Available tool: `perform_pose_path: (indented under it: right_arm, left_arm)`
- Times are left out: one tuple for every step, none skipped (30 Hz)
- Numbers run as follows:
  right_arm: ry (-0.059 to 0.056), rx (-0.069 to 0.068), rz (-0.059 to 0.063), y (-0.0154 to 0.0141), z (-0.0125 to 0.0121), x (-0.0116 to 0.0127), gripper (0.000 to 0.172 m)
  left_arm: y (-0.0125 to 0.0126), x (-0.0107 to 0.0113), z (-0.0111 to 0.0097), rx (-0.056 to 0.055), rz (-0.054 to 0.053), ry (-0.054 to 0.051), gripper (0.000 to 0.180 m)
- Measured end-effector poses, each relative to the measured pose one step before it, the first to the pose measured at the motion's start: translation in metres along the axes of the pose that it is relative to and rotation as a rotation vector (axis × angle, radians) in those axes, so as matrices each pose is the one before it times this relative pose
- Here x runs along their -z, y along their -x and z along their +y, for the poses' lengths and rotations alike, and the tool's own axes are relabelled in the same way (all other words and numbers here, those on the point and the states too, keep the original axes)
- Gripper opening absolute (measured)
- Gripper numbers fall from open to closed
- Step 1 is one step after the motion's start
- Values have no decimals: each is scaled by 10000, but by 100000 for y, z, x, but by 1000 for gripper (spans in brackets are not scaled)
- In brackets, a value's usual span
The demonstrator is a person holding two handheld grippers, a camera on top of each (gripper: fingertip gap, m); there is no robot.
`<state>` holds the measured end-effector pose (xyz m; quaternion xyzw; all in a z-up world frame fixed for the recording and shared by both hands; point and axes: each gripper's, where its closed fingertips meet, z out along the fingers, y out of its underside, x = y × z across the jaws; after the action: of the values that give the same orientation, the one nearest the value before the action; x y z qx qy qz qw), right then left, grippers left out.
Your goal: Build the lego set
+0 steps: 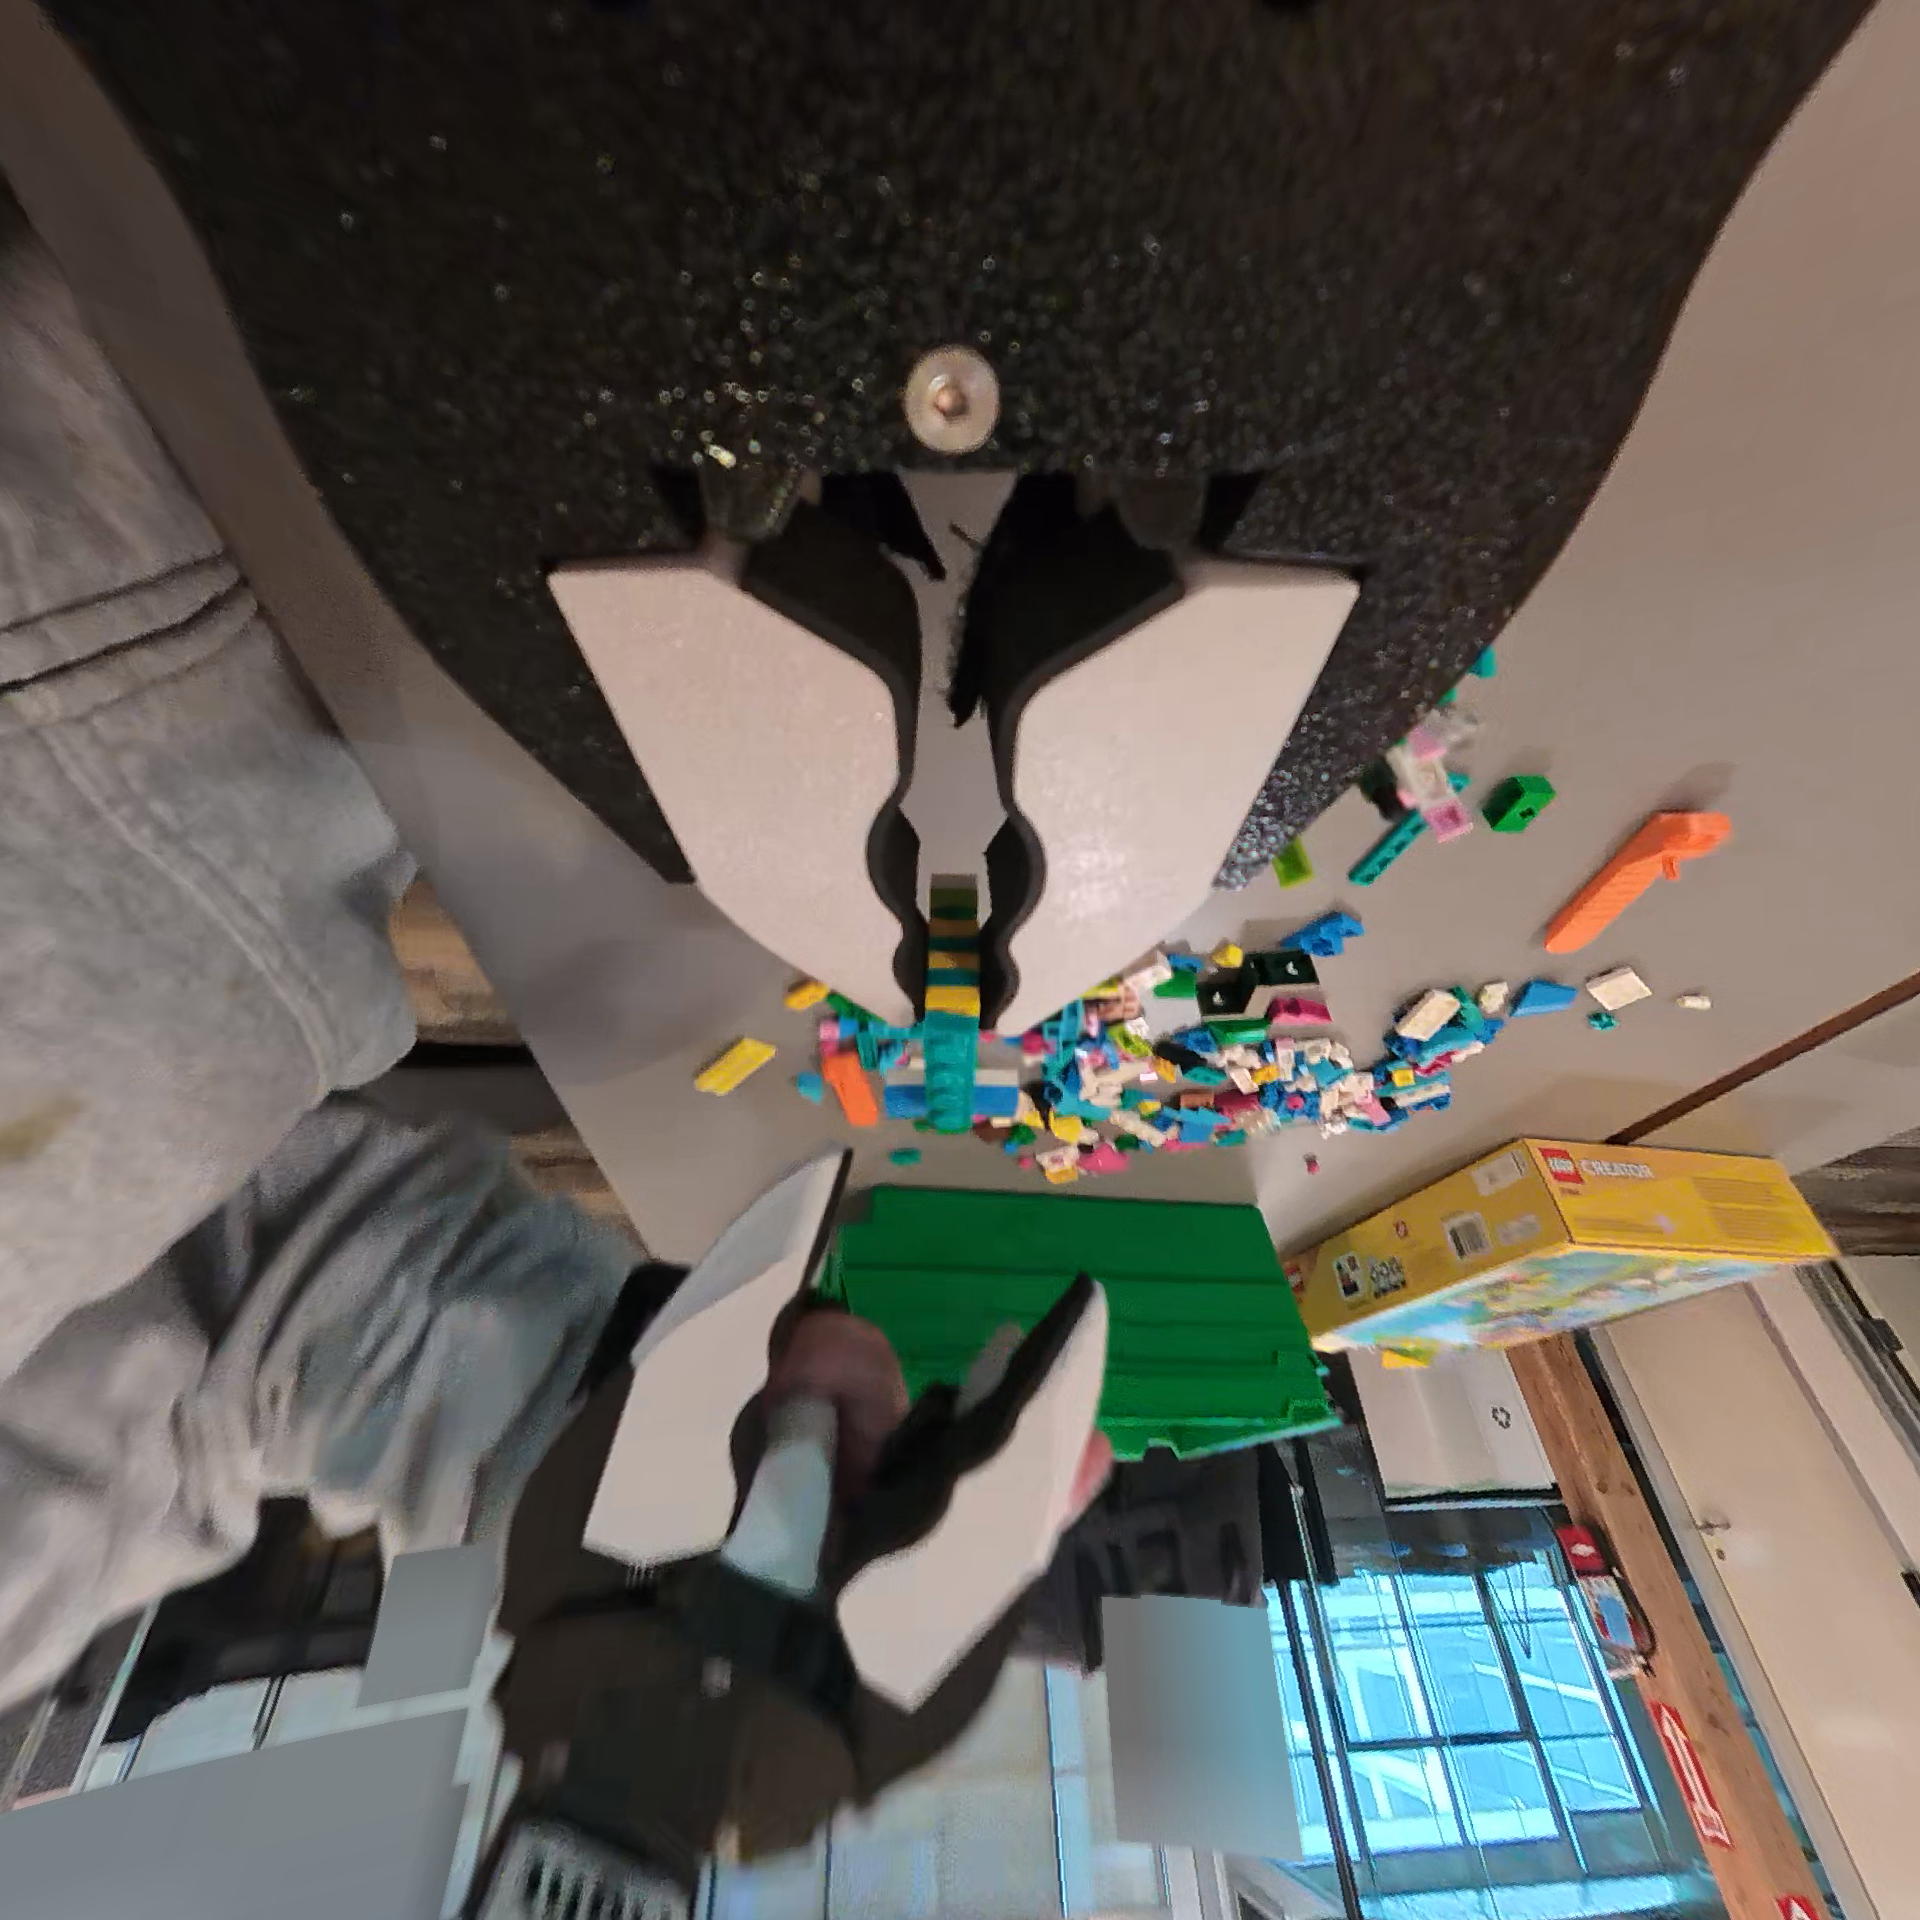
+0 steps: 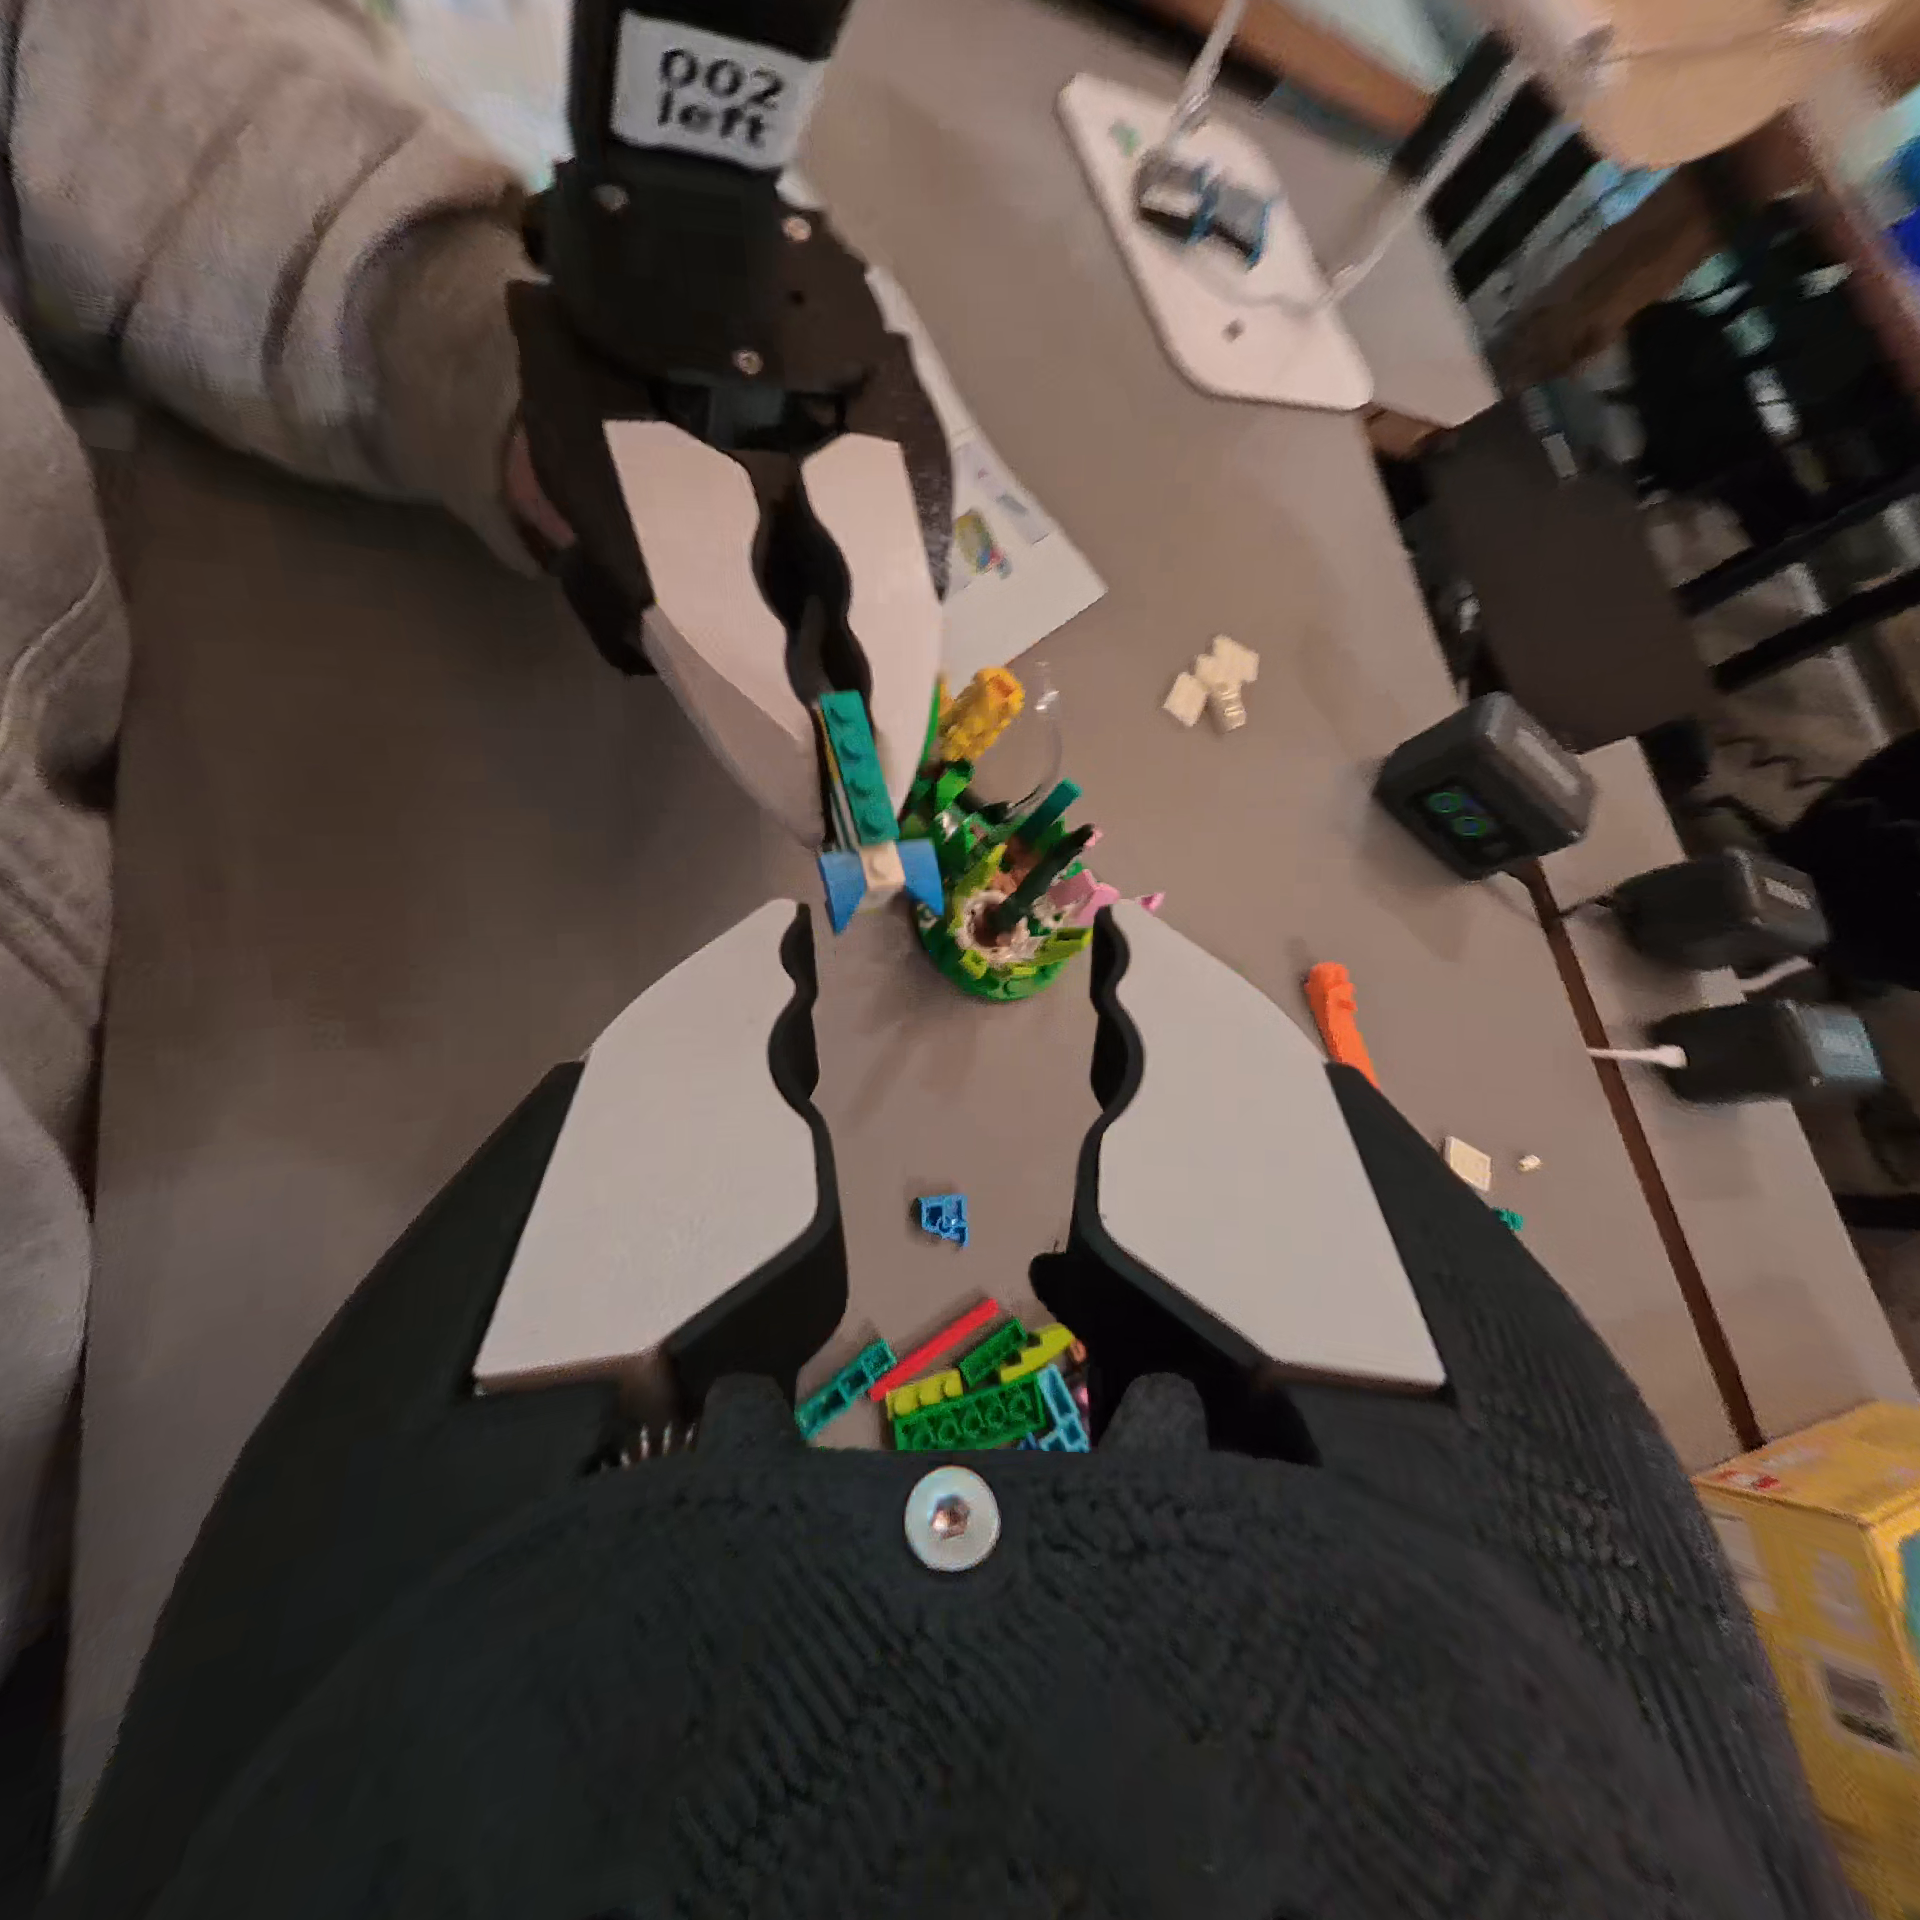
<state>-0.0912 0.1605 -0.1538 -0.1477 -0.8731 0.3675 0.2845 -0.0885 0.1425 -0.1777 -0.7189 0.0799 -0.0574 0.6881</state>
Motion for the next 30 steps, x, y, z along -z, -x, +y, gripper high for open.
perform_pose_path:
  right_arm:
    - [-550,-490,258,-328,26,317,50]
    - [-613,-616,163,-239,-90,304,50]
    - [-666,-716,81,-156,-184,234,48]
    - [-668,-735,-5,-58,-245,165,45]
    - [-649,-706,-11,-56,-262,71,40]
    - [-589,-636,-18,-66,-225,-49,36]
    - [-530,-572,-121,83,-199,-148,34]
    - [-485,-550,-280,275,-198,-222,31]
    - [-423,-560,-417,431,-165,-307,30]
    - [-475,-560,-376,339,-245,-355,29]
    - [-546,-472,-289,230,-316,-347,29]
    - [-599,-355,-138,73,-414,-317,29]
    - [-641,-231,6,-76,-529,-238,28]
    - [-609,-104,16,-11,-585,-173,27]
    - [-559,-11,74,-23,-599,-141,27]
    - [-378,132,62,94,-453,-135,25]
    - [-316,289,112,116,-400,-126,23]
    - [-330,190,81,152,-456,-90,21]
    - [-339,-11,23,121,-484,-64,21]
    - [-324,-169,-2,65,-447,-49,21]
    - [-268,-237,-7,-12,-333,-20,20]
    - [-138,-238,-117,94,-120,-16,20]
    - [-73,-206,-73,28,1,-14,19]
    - [-88,-92,-30,1,-16,-3,17]
    - [-116,37,-32,75,-84,9,15]
    - [-132,123,14,103,-177,-18,13]
    - [-111,121,-73,238,-192,-68,13]
    - [-42,15,-103,248,-137,-106,13]
    - [7,-50,-108,181,-64,-132,13]
    - [-51,-60,-40,61,-122,-82,14]
  left_arm:
    - [74,194,-760,189,47,-207,8]
    - [66,181,-845,215,60,-240,8]
    - [115,154,-868,205,35,-239,8]
    - [91,91,-849,177,88,-176,8]
    - [-6,10,-769,187,184,-94,8]
    - [31,-21,-723,201,186,-89,9]
    - [129,-38,-736,182,97,-156,9]
    - [144,-45,-761,153,67,-208,8]
    - [62,-98,-640,142,80,-146,8]
    - [48,-125,-568,111,52,-108,8]
    - [79,-130,-589,46,-22,-141,8]
    - [8,-166,-506,30,-9,-85,8]
    - [-75,-181,-443,19,13,-48,8]
    - [-64,-172,-411,-6,-21,-45,8]
    - [-103,-154,-360,-16,-7,-25,8]
    - [-126,-146,-257,-36,2,3,8]
    - [-102,-99,-137,-63,-10,49,8]
    - [-22,-43,-62,-64,-55,46,8]
    - [-7,14,-92,-35,-55,-16,8]
    - [-32,32,-144,42,-14,-72,8]
    - [-64,13,-186,88,17,-99,8]
    - [-40,-13,-177,70,6,-88,8]
    - [-62,-35,-108,18,-1,-50,8]
    - [-65,-66,-45,-12,-11,-7,8]
    - [-86,-75,-5,-9,4,6,8]
    - [-126,-91,22,9,30,24,8]
    - [-112,-103,55,21,37,34,8]
    - [-114,-102,52,20,31,25,8]
    - [-91,-101,10,21,32,5,8]
    - [-92,-105,12,33,51,17,8]
